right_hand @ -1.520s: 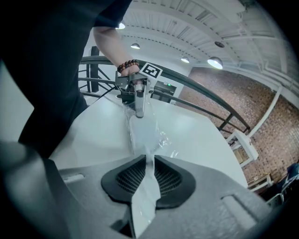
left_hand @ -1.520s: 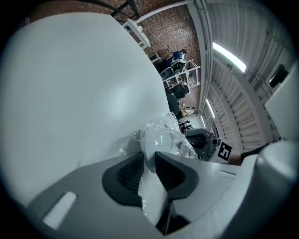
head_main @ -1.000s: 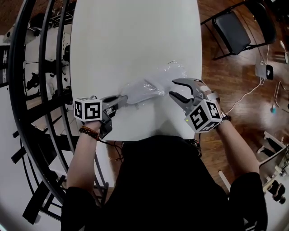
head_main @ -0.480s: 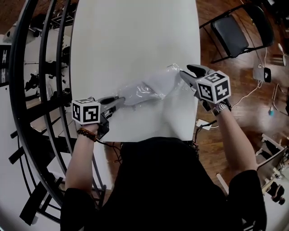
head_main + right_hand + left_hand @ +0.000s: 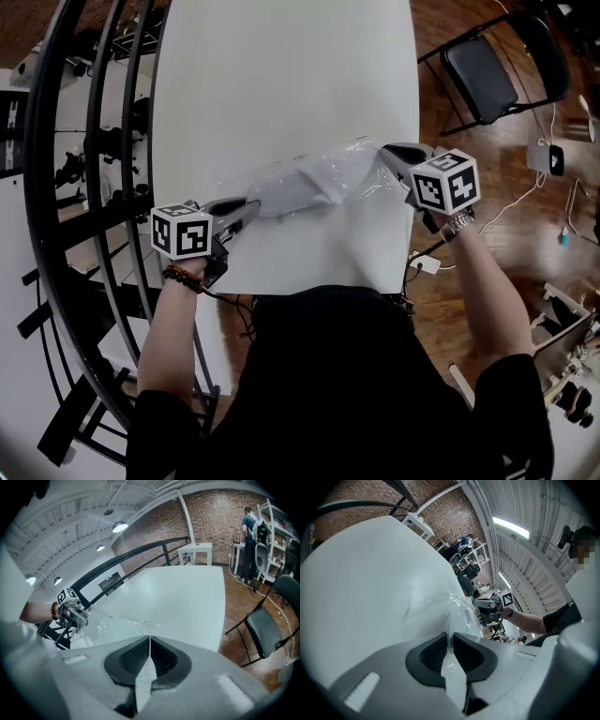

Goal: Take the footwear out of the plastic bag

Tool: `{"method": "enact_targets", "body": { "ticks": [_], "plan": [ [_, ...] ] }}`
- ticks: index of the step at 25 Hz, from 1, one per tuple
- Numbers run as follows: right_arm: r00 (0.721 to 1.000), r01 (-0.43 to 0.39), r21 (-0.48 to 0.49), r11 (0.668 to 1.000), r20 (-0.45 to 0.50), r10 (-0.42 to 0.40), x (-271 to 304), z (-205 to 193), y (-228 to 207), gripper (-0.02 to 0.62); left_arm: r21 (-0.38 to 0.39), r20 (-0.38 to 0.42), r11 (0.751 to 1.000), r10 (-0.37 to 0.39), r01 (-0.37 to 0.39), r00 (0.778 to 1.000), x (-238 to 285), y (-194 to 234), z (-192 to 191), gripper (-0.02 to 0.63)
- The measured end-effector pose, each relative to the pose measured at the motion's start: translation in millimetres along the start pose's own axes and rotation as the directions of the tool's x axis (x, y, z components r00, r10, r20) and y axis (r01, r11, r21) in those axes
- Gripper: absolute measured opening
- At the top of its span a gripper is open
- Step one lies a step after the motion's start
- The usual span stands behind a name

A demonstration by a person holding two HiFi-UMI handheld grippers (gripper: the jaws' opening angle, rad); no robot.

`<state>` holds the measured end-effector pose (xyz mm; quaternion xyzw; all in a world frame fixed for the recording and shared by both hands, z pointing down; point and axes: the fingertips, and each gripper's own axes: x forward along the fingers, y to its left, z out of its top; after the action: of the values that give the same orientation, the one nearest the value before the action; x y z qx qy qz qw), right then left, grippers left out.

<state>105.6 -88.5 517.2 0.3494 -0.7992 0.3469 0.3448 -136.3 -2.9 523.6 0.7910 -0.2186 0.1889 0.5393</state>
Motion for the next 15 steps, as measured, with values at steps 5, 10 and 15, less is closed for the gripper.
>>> {"method": "enact_targets", "body": {
  "ticks": [5,10,15],
  "plan": [
    [0.998,0.054,0.001,0.999,0.024,-0.054,-8,1,-11,-0.005,-0.001,0.026,1.000,0.005,-0.004,1.000,-7,3,7,0.058],
    [0.993,0.106,0.021,0.994,0.044,-0.107,-14,4,-27,-0.006,-0.035,0.077,0.999,-0.028,0.031,0.997,-13,4,16,0.055],
    [0.988,0.141,0.060,0.988,0.055,-0.145,-22,4,-42,-0.006,-0.049,0.122,0.997,-0.051,0.057,0.991,-19,2,24,0.054]
  ]
}}
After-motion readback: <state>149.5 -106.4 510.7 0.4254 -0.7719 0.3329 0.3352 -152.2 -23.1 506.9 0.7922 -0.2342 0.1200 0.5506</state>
